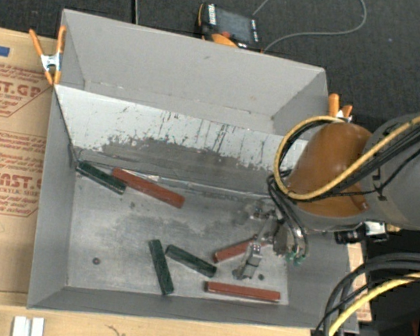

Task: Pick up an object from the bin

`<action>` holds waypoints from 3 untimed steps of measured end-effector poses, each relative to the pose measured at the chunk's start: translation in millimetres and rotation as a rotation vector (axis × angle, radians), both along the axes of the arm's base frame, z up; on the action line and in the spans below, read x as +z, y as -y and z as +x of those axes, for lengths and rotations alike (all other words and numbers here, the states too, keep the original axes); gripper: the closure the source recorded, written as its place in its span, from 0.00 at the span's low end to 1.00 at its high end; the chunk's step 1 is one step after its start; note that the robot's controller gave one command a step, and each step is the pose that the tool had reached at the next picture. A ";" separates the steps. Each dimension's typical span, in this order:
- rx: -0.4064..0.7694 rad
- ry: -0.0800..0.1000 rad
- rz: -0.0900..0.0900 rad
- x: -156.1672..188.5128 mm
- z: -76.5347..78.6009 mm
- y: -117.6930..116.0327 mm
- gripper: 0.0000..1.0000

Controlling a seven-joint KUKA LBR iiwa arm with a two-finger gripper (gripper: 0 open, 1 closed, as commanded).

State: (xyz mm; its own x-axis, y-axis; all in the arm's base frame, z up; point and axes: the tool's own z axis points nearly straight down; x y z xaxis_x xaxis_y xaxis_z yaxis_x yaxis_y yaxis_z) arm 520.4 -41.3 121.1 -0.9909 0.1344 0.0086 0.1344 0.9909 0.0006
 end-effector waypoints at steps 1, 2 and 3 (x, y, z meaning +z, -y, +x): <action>0.087 0.004 -0.001 -53.7 -10.4 23.2 0.00; 0.087 0.009 -0.001 -51.1 -8.5 22.6 1.00; 0.183 0.015 -0.002 66.4 -34.0 17.5 1.00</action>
Offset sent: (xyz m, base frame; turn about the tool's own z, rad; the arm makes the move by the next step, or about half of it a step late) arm -0.0089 -0.0231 -0.0511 -0.0871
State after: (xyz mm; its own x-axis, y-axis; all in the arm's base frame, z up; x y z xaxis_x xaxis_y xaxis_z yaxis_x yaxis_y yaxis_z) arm 486.4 -58.8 187.6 -0.9988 -0.0482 -0.0070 -0.0482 0.9988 -0.0011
